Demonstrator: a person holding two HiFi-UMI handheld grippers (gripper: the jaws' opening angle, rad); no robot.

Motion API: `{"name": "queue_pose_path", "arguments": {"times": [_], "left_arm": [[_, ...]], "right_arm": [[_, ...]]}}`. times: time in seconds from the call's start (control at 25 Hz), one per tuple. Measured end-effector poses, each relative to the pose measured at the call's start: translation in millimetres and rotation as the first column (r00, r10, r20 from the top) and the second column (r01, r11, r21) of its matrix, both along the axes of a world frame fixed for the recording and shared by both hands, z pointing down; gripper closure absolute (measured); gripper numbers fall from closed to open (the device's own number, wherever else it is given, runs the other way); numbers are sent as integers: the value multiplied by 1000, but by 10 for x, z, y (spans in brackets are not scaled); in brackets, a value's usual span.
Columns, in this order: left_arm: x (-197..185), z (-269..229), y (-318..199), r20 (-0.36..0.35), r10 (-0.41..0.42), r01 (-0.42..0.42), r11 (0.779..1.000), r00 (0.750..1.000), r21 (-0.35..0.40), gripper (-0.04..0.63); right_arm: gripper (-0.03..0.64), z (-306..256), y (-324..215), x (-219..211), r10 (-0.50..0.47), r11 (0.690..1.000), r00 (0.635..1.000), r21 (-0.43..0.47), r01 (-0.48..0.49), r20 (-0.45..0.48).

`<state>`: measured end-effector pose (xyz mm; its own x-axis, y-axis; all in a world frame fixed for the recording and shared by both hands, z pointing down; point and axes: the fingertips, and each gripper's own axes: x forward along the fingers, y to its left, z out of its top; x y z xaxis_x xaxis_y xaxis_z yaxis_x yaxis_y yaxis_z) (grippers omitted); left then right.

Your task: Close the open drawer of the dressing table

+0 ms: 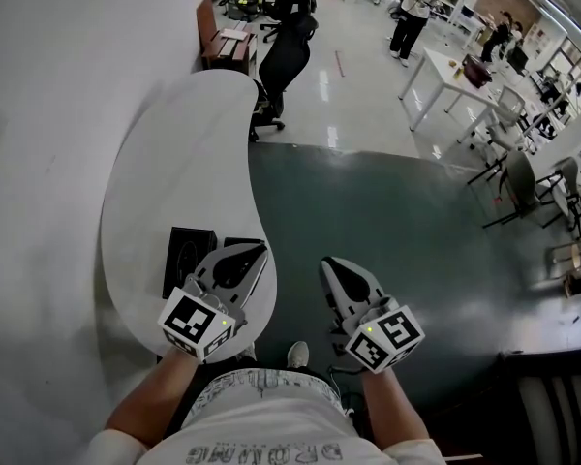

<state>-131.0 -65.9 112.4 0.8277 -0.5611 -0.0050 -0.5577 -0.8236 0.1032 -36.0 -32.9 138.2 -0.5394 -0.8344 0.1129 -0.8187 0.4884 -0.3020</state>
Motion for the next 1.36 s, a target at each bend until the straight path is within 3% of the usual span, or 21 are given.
{"name": "queue_pose_path", "arguments": {"times": [1.36], "left_arm": [[6,17,51,13,-7,7,1000,1000,-3,580]], "right_arm": [[611,34,44,4,-36,999,999,-11,36,-21]]}}
